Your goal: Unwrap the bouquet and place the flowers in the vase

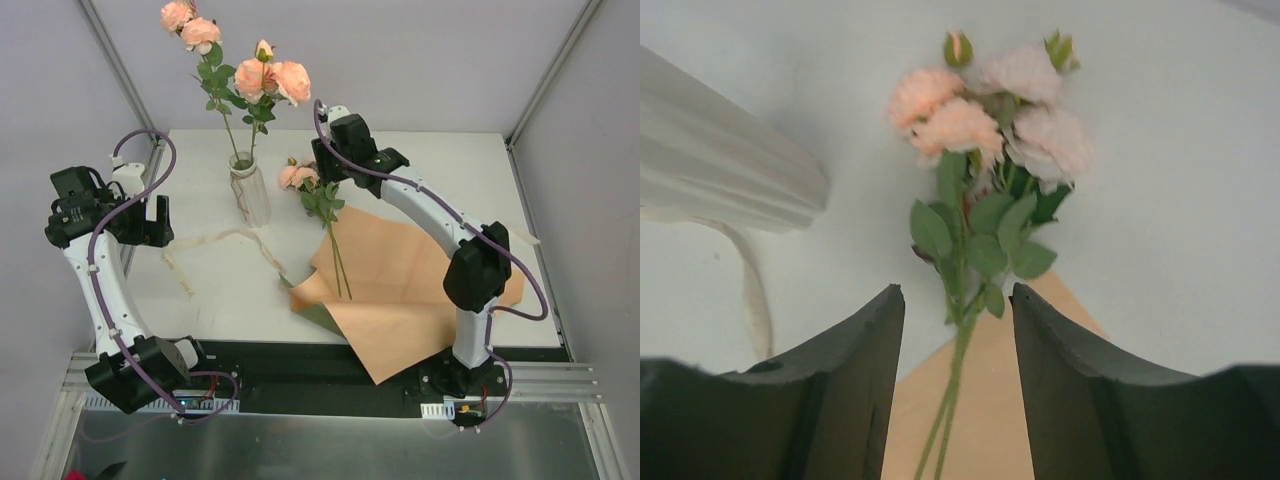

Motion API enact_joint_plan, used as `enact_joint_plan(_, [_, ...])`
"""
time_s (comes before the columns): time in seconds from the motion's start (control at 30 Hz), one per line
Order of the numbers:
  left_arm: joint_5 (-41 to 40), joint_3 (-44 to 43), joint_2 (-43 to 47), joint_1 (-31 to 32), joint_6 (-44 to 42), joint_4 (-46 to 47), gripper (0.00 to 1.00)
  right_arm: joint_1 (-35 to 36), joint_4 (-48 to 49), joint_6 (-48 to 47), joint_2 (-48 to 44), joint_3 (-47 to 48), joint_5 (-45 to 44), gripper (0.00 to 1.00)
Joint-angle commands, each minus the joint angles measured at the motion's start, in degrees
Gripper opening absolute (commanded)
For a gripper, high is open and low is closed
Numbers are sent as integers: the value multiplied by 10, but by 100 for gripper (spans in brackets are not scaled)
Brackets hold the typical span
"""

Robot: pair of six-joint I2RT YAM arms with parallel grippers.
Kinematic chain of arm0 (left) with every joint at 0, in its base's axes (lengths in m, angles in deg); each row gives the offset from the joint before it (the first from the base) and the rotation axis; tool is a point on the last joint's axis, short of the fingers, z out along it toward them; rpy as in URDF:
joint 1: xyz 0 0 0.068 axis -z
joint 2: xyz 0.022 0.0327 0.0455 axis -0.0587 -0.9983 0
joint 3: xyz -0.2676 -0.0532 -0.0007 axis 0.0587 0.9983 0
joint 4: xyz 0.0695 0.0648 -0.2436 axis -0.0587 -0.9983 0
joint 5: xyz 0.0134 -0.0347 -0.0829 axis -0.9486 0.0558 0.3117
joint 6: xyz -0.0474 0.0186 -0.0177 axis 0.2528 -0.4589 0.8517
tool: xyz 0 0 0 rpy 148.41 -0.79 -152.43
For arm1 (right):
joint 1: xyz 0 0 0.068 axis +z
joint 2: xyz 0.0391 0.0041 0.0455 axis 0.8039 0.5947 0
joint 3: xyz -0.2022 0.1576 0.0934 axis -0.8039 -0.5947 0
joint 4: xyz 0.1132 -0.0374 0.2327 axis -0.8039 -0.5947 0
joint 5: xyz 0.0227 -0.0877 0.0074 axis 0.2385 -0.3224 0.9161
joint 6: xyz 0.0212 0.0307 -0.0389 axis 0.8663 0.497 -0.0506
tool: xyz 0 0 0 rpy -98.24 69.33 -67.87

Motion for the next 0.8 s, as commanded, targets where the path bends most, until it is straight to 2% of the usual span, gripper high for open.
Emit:
enact_joint_plan(0.0, [5, -3, -6, -3, -1, 5, 99, -27, -111, 41, 45, -8, 1, 49])
enact_joint_plan(0.27, [-7, -1, -20, -2, -13, 4, 99, -20, -94, -8, 68, -71, 67, 49])
enact_joint_plan(0.3, [-9, -1, -24, -2, -12, 4, 99, -20, -80, -17, 67, -81, 100, 49])
enact_joint_plan(0.5, [-17, -15, -41, -2, -1, 1, 99, -15, -49, -53, 69, -124, 163, 47])
enact_joint_plan(0.77, [-27, -30, -47, -1, 3, -5, 99, -14, -57, -63, 140, -74, 142, 42])
